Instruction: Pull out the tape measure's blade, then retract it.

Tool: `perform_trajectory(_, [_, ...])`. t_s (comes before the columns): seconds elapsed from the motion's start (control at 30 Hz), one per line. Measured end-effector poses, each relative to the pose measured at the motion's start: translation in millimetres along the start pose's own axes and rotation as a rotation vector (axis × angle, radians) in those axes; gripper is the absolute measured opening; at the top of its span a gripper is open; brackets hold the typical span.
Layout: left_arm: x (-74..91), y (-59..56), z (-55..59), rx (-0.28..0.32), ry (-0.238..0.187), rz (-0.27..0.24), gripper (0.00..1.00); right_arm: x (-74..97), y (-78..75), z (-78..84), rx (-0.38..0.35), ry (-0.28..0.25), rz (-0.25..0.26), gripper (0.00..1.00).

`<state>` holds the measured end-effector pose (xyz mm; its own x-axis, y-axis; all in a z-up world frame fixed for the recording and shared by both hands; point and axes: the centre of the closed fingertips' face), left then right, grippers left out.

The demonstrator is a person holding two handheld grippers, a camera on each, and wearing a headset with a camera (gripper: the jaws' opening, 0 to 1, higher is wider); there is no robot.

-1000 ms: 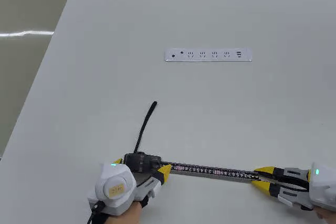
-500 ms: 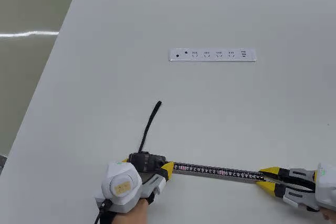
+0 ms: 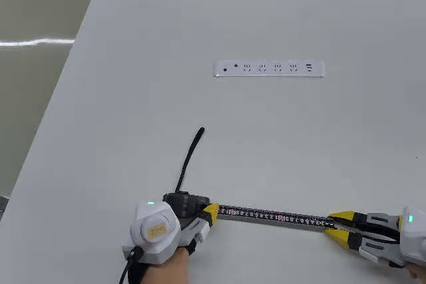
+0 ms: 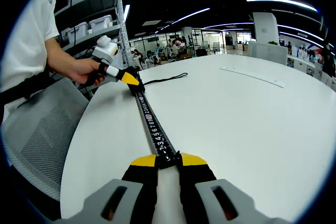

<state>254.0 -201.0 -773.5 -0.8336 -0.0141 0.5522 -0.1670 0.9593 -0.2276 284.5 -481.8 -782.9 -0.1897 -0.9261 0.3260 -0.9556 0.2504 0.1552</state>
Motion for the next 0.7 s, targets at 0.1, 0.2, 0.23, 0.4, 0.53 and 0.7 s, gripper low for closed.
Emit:
perform_trajectory(0.1, [0.3,2.0,0.2,0.003,0.006,-0.006,0.68,-0.3,0.2,0.0,-0.003,0.000,0.000,0.14])
perform_trajectory(0.2, [-0.1,1.8,1.2,0.005,0.014,-0.006,0.68,-0.4,0.9,-0.6,-0.002,0.000,0.000,0.14])
perform_trajectory(0.23, [0.0,1.8,1.2,0.004,0.015,-0.007,0.68,-0.5,1.1,-0.9,-0.002,0.000,0.000,0.14])
perform_trajectory(0.4, [-0.2,2.3,1.3,0.007,0.021,-0.006,0.68,-1.1,0.9,-0.7,-0.001,0.001,0.001,0.14])
perform_trajectory(0.53, [-1.2,2.6,1.7,0.008,0.031,-0.004,0.68,-1.4,0.4,-1.3,-0.001,0.000,0.001,0.14])
perform_trajectory(0.7, [-2.3,2.8,1.5,0.005,0.038,-0.006,0.68,-2.2,0.3,-2.5,0.000,-0.001,0.001,0.14])
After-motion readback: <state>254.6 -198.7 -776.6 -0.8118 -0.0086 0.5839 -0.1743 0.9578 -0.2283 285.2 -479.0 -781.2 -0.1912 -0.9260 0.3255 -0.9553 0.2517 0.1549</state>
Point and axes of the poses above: the centre of the closed fingertips' face, and the gripper's own axes: x roughly backward along the fingers, y roughly to its left, z roughly out of its underside, and after that the axes turned 9 degrees about -y, right-handed
